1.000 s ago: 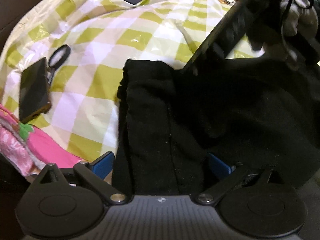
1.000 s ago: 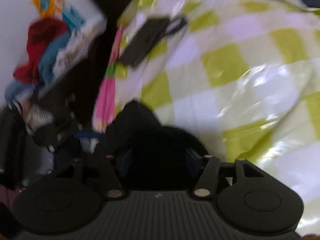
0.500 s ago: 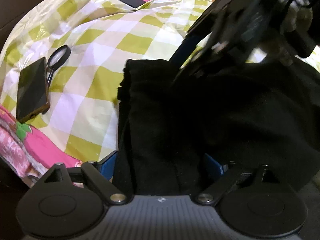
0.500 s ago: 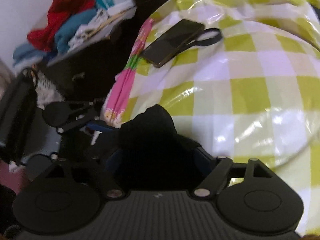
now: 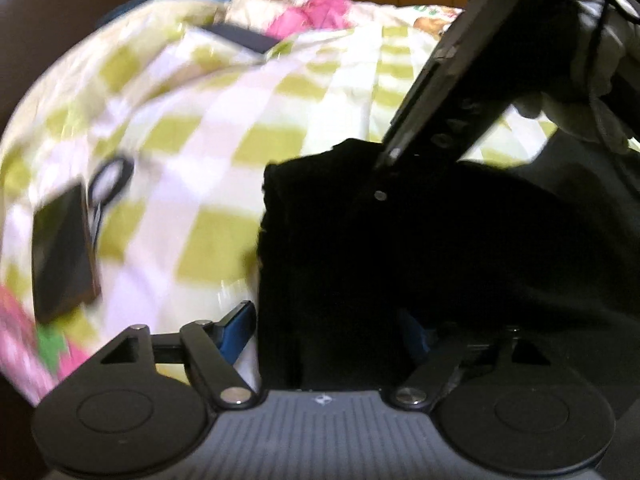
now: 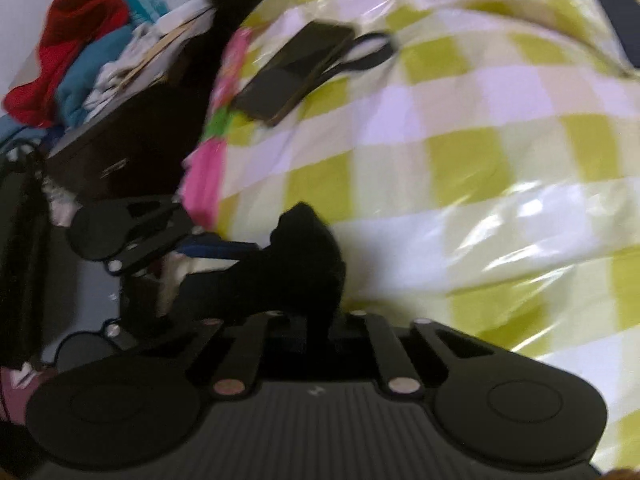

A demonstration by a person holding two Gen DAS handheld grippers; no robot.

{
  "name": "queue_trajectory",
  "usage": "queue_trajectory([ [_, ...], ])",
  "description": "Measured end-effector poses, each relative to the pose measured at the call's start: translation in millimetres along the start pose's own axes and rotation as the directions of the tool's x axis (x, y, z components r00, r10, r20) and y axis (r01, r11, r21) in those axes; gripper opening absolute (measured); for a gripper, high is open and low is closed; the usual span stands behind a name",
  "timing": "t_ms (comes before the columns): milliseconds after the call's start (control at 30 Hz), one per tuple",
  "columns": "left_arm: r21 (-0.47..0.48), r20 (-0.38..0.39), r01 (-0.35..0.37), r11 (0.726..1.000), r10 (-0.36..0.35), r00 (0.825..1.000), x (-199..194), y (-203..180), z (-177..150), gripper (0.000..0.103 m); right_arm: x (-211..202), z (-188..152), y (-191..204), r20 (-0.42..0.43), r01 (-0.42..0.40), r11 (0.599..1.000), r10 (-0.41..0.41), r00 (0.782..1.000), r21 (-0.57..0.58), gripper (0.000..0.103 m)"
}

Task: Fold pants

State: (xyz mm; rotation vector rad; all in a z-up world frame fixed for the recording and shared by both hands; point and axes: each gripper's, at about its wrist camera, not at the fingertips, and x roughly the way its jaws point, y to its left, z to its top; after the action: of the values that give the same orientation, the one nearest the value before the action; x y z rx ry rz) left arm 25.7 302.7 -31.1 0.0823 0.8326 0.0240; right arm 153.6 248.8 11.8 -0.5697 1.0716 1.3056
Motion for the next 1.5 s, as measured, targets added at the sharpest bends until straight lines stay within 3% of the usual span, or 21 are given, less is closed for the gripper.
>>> queue_trajectory([
  [267,0.116,0.058,-0.035,0.993,0.029,0.998,35,5,53,0.087,5,30,-62,0.050,0.174,0.978,-0.181,0.982,0.111,0.007],
  [333,0.087,0.050,-0.038,0.995,0.034,0.998,44,12,63,0.087,8,37,-86,0.080,0.222,0.955,-0.241,0.967,0.197,0.008],
  [400,0.053,0.060,-0.042,0.998,0.039,0.997,42,19,67,0.087,5,37,-97,0.122,0.220,0.931,-0.265,0.957,0.292,0.014],
  [467,0.043,0.059,-0.034,0.999,0.031,0.998,37,22,63,0.087,-3,33,-88,0.146,0.218,0.931,-0.269,0.952,0.294,0.018],
  [567,0.062,0.047,-0.055,0.997,0.052,0.998,19,16,46,0.087,-41,10,-62,0.265,0.212,0.931,-0.294,0.918,0.298,0.023],
  [633,0.063,0.047,-0.065,0.996,0.062,0.997,5,11,35,0.087,-72,-18,-41,0.339,0.214,0.929,-0.314,0.887,0.302,0.032],
  [700,0.067,0.057,-0.062,0.996,0.058,0.997,-6,3,27,0.087,-99,-56,-22,0.384,0.233,0.917,-0.352,0.854,0.322,0.032],
  [800,0.108,0.051,-0.090,0.990,0.085,0.995,-4,-3,28,0.088,-110,-93,-13,0.330,0.350,0.863,-0.471,0.818,0.364,0.050],
  [900,0.159,0.005,-0.152,0.976,0.153,0.988,17,-5,38,0.089,-108,-93,-30,0.296,0.415,0.824,-0.537,0.790,0.386,0.051],
  [967,0.156,-0.018,-0.172,0.973,0.177,0.984,23,0,45,0.093,-112,-97,-31,0.302,0.375,0.831,-0.512,0.804,0.411,0.051],
  [1033,0.122,-0.010,-0.170,0.978,0.173,0.985,12,3,47,0.092,-114,-112,-24,0.328,0.250,0.867,-0.409,0.851,0.431,0.049],
  [1100,0.120,0.013,-0.178,0.977,0.178,0.984,1,2,47,0.092,-108,-140,-11,0.338,0.192,0.874,-0.363,0.869,0.446,0.049],
  [1200,0.105,0.020,-0.169,0.980,0.168,0.986,-10,-8,44,0.092,-77,-182,-5,0.241,0.157,0.817,-0.339,0.909,0.555,0.049],
  [1233,0.102,0.014,-0.158,0.982,0.158,0.987,-13,-14,43,0.092,-70,-194,-5,0.225,0.155,0.802,-0.339,0.914,0.577,0.049],
  [1333,0.132,0.006,-0.148,0.980,0.148,0.989,-17,-38,42,0.092,-87,-215,1,0.255,0.145,0.751,-0.389,0.885,0.644,0.044],
  [1433,0.131,0.010,-0.103,0.986,0.103,0.995,-26,-60,46,0.092,-129,-243,15,0.340,0.102,0.710,-0.452,0.825,0.697,0.048],
  [1500,0.130,0.010,-0.038,0.991,0.037,0.999,-31,-81,50,0.092,-153,-278,20,0.333,0.105,0.645,-0.519,0.787,0.757,0.050],
])
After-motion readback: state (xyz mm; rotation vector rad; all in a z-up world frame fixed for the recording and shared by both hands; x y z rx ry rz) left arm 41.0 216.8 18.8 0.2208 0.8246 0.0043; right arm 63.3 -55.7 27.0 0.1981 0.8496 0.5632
